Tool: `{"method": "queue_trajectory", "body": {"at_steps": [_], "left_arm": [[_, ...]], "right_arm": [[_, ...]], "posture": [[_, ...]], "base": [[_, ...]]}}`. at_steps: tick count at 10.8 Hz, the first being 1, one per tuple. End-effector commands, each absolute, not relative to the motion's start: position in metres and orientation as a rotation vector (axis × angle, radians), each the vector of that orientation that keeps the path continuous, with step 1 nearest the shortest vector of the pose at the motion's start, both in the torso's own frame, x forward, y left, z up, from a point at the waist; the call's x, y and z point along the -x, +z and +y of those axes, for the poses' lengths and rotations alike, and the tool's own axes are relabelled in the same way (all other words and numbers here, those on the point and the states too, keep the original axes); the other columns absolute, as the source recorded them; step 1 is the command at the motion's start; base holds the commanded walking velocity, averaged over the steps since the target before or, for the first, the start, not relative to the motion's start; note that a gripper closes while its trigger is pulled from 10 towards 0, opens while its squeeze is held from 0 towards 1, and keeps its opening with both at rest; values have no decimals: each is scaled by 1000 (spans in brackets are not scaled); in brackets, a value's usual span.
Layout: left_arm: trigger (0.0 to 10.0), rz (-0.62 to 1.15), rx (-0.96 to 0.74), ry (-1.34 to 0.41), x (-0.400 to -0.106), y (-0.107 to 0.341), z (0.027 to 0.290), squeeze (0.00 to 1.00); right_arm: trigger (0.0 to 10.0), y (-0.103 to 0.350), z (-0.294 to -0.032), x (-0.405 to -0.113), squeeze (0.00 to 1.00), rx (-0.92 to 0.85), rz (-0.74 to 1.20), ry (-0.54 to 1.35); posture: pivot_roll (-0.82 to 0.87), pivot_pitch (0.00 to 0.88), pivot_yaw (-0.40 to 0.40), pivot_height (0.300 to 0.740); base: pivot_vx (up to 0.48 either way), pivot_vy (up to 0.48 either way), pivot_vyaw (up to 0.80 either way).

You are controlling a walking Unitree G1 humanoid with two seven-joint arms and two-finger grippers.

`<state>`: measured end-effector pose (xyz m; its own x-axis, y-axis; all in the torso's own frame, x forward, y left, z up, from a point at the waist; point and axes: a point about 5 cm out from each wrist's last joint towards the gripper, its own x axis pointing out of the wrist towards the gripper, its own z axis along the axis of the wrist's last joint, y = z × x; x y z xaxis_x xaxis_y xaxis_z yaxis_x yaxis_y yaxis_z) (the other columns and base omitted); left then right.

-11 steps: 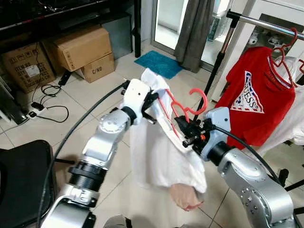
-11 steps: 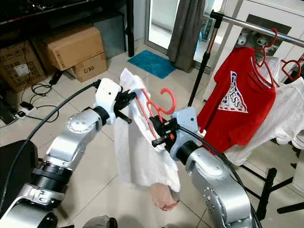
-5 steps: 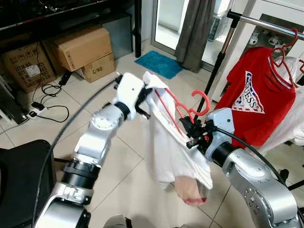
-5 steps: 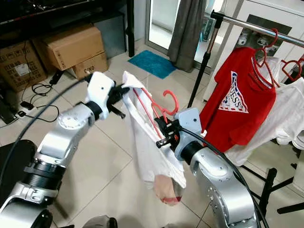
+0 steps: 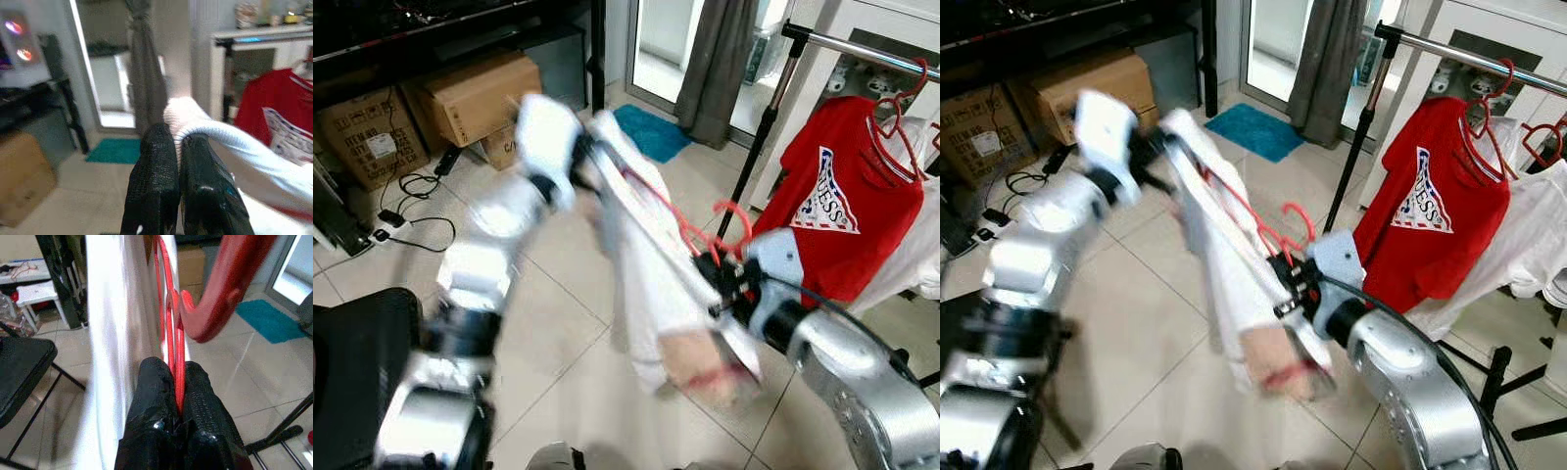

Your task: Hang hanger

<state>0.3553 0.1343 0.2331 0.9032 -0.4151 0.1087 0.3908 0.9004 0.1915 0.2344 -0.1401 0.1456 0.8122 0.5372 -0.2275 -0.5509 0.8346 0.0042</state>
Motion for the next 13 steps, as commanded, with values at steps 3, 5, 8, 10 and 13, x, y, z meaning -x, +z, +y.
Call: {"method": "queue_trajectory", "body": {"at_steps": [3, 5, 8, 10, 13], "left_arm": [[0, -128, -214, -65, -377, 248, 204, 0], [0, -90, -173, 25, -383, 239, 218, 0], [0, -43, -136, 3, -385, 221, 209, 0], [0, 3, -131, -233, -378, 202, 170, 0], [0, 78, -75, -612, -333, 177, 106, 0]], "right_arm": [[0, 154, -154, -222, 0, -7, 196, 703], [0, 153, -155, -219, 0, -39, 193, 711], [0, 155, -157, -221, 0, -104, 166, 673], [0, 168, -154, -237, 0, -254, 35, 517], [0, 170, -145, -248, 0, -442, -39, 338]], "posture": [[-41, 26, -13, 740], [-43, 22, -11, 740], [-45, 25, -9, 740], [-43, 28, -10, 740], [-34, 35, -7, 740]], "base": [[0, 0, 0], [0, 0, 0], [0, 0, 0], [0, 0, 0], [0, 0, 0]]}}
